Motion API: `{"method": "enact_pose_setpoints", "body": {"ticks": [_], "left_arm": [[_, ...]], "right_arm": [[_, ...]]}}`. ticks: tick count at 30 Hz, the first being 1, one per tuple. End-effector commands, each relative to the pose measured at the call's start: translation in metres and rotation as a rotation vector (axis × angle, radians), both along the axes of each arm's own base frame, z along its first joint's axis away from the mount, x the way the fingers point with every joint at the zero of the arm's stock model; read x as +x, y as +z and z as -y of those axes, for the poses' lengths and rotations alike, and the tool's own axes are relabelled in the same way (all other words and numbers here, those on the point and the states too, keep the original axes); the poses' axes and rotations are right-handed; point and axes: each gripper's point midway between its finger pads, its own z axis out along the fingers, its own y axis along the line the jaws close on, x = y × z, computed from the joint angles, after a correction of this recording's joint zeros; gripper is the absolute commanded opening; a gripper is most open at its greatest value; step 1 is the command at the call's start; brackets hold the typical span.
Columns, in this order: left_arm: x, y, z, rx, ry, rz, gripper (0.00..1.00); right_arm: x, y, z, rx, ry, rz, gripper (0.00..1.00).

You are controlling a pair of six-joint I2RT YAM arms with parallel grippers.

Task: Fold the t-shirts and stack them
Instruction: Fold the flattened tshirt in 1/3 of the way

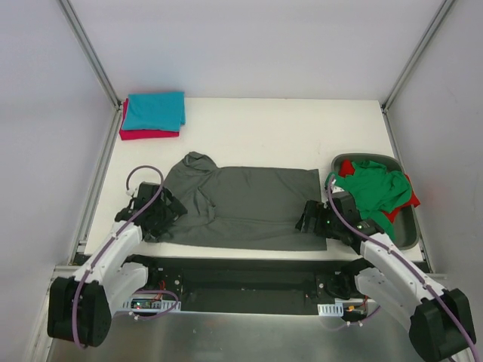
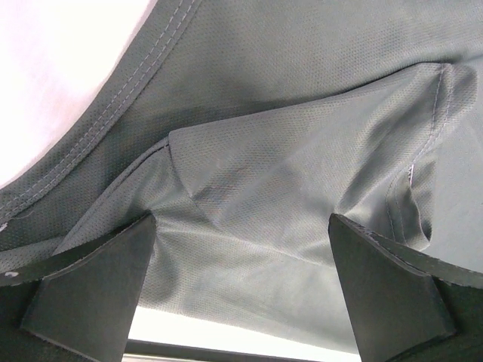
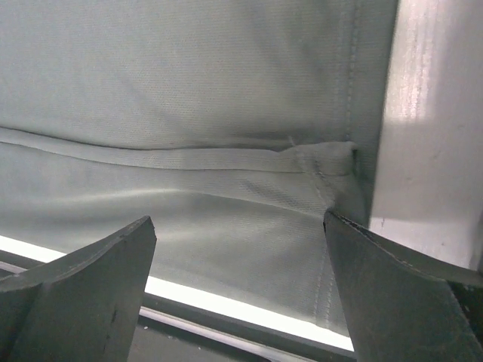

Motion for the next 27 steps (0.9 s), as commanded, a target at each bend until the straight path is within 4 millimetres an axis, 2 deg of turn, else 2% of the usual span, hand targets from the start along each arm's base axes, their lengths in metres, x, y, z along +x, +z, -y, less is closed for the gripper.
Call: {"method": "enact_pose_setpoints", "body": {"ticks": [1, 5, 8, 14, 18, 20, 22, 24, 27], "left_arm": [[-0.050, -0.013, -0.013, 0.035, 0.029, -0.116, 0.99], [-0.040, 0.008, -0.001, -0.042, 0.013, 0.006, 0.99], [-0.032, 0.026, 0.000, -0.052, 0.012, 0.070, 0.99], [-0.015, 0.072, 0.018, -0.122, -0.073, 0.129, 0.99], [-0.001, 0.091, 0.026, -0.139, -0.113, 0.130, 0.99], [0.005, 0.100, 0.044, -0.207, -0.196, 0.145, 0.99], [0.010, 0.109, 0.072, -0.310, -0.339, 0.187, 0.99], [0.011, 0.115, 0.100, -0.386, -0.496, 0.219, 0.99], [0.007, 0.117, 0.130, -0.436, -0.680, 0.210, 0.99]], "right_arm": [[-0.010, 0.002, 0.008, -0.040, 0.055, 0.013, 0.96], [-0.008, 0.020, -0.007, 0.030, 0.127, 0.068, 0.96], [-0.008, 0.031, -0.014, 0.066, 0.165, 0.110, 0.96], [-0.009, 0.044, -0.015, 0.076, 0.194, 0.157, 0.96], [-0.010, 0.047, -0.014, 0.075, 0.200, 0.172, 0.96], [-0.010, 0.046, -0.014, 0.074, 0.203, 0.173, 0.96], [-0.010, 0.045, -0.014, 0.073, 0.199, 0.168, 0.96], [-0.009, 0.044, -0.014, 0.069, 0.201, 0.164, 0.96], [-0.008, 0.041, -0.011, 0.047, 0.185, 0.142, 0.96]]}}
